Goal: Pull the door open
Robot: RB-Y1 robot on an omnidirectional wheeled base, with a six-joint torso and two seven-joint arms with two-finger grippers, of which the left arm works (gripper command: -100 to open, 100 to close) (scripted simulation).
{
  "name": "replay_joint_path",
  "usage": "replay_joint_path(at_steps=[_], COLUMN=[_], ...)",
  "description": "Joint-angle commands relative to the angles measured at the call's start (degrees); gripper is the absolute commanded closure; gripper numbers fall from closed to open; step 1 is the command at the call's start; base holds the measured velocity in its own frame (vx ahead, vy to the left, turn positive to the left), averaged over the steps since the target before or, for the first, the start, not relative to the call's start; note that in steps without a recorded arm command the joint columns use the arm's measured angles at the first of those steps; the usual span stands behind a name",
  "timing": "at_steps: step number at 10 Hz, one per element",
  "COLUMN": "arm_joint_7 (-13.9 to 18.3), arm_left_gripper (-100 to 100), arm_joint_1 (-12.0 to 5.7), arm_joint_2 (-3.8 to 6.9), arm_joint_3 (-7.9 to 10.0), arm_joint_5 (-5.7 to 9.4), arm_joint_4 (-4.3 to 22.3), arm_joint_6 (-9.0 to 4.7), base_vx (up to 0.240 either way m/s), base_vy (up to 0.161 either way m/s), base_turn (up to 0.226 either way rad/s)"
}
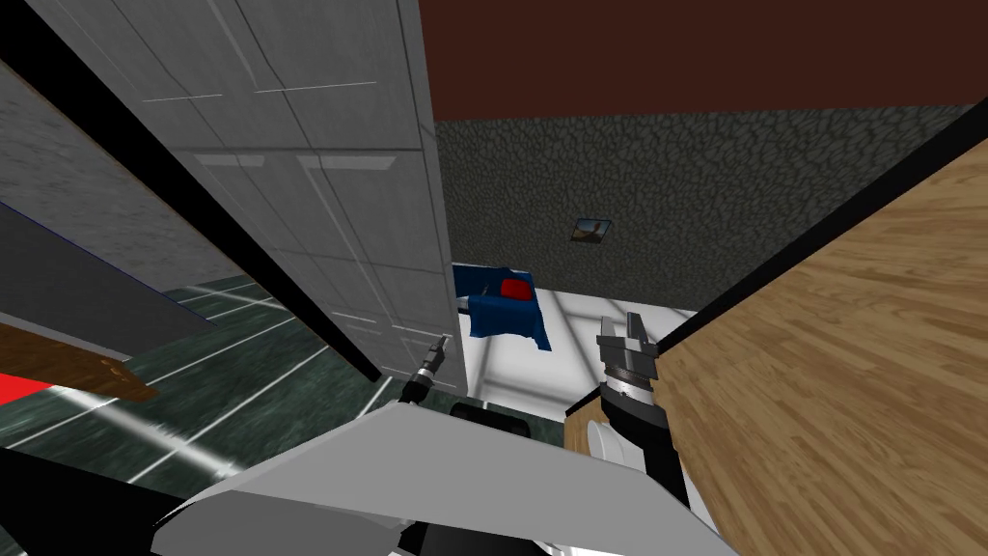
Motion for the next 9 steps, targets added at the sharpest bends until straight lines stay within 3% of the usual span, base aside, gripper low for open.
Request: replay_joint_path(at_steps=[1, 3, 6, 9], arm_joint_7=[0.05, 0.15, 1.43, 4.05], arm_left_gripper=[100, 100, 100, 100], arm_joint_1=[-0.15, 0.08, 0.84, 2.40], arm_joint_2=[0.02, 0.13, 1.46, 4.15], arm_joint_3=[0.07, -0.07, -0.90, -2.57], arm_joint_5=[0.05, -0.02, -0.31, -0.91], arm_joint_4=[-0.12, -0.03, -0.37, -1.06], arm_joint_6=[-0.08, -0.09, -0.98, -2.80], base_vx=[0.000, -0.009, -0.064, -0.127], base_vy=[0.000, 0.004, 0.069, 0.053], base_turn=[0.000, -0.060, -0.239, -0.226])
